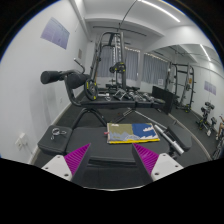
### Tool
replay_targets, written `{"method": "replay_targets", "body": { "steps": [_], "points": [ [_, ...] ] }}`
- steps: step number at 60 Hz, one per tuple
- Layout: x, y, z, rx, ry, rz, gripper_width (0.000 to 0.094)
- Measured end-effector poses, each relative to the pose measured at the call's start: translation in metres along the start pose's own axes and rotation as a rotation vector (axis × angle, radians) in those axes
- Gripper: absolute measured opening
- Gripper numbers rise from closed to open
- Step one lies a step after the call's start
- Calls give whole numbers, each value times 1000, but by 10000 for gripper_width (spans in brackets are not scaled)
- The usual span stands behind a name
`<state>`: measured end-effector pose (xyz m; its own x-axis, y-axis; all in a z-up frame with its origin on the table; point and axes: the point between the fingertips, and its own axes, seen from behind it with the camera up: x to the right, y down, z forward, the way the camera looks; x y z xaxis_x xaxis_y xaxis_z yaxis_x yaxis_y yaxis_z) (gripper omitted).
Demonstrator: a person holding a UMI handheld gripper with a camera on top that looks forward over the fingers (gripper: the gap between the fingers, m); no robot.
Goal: Fold towel
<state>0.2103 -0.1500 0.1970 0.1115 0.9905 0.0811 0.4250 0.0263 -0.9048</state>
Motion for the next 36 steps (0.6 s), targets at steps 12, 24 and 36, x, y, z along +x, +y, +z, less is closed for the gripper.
{"method": "replay_targets", "body": {
  "steps": [12,24,36],
  "points": [
    [-5,19,59,7,-14,10,856],
    [-16,33,128,28,-36,-12,855],
    [-27,44,206,33,-42,-27,855]
  ]
}}
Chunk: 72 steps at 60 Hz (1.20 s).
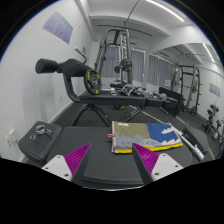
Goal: Fold towel
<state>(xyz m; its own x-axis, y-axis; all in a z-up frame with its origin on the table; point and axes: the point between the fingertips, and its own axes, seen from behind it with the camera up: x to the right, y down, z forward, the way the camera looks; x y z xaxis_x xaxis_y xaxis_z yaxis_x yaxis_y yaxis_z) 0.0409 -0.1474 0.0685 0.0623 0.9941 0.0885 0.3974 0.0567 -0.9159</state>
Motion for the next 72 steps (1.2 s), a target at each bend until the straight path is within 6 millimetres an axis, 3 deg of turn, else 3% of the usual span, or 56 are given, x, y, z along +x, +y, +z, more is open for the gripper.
{"method": "replay_targets", "body": {
  "steps": [17,30,36,40,42,44,49,59,63,68,72],
  "points": [
    [0,19,107,-77,6,37,856],
    [14,36,152,-178,44,40,854],
    [14,38,153,-196,39,50,841],
    [12,38,153,-205,32,41,716],
    [18,39,153,-209,46,25,364],
    [37,38,152,-210,113,1,13],
    [38,37,150,-220,120,-32,11],
    [17,32,141,-247,63,11,10],
    [8,13,131,-231,26,43,9],
    [7,-25,113,-191,-19,112,10],
    [22,-55,101,-155,-43,174,10]
  ]
}}
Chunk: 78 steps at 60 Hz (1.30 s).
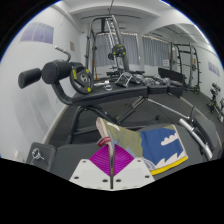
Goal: Fold towel
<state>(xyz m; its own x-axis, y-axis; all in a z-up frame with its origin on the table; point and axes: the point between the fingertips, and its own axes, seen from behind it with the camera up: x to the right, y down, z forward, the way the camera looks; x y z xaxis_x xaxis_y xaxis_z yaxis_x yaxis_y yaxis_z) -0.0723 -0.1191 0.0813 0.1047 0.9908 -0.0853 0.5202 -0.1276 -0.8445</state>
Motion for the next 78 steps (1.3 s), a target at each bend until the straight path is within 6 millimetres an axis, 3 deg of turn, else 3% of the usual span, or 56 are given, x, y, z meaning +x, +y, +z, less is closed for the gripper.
{"method": "replay_targets", "body": {
  "steps": [8,13,17,25,31,33,38,40,42,45,49,58,68,78],
  "points": [
    [52,-48,-20,54,5,86,15],
    [110,-50,-15,51,50,122,16],
    [154,-41,-5,36,90,148,21],
    [227,-4,22,3,194,92,26],
    [248,31,42,-54,217,57,43],
    [250,39,46,-68,213,48,145],
    [256,43,43,-71,219,47,890],
    [257,40,35,-63,223,46,795],
    [256,33,24,-40,219,43,798],
    [252,21,1,0,216,32,875],
    [246,9,-39,29,219,4,847],
    [216,-11,-153,94,209,-42,859],
    [173,-9,-271,125,177,-41,857],
    [131,4,-357,152,156,-48,856]
  ]
}}
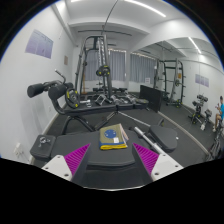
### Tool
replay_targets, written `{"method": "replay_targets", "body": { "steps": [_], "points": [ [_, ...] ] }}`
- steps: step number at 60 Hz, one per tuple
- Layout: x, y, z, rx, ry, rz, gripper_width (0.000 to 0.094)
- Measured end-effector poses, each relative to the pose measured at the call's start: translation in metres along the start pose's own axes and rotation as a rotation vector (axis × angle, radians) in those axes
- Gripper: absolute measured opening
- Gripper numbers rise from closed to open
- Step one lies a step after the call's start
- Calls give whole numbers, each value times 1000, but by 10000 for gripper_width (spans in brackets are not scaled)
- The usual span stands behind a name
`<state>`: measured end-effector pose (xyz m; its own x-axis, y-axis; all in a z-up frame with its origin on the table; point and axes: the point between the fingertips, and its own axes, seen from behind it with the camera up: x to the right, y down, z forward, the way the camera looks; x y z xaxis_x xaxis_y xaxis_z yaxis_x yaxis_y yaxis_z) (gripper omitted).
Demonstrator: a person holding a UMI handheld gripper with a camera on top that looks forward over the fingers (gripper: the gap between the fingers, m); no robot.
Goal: Fold towel
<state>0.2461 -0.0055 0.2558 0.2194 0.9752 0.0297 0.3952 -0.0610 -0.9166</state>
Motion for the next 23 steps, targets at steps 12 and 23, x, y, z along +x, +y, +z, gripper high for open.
{"method": "replay_targets", "body": {
  "steps": [12,23],
  "points": [
    [-28,8,-62,17,-26,-21,857],
    [-49,17,-93,9,-51,-28,855]
  ]
}}
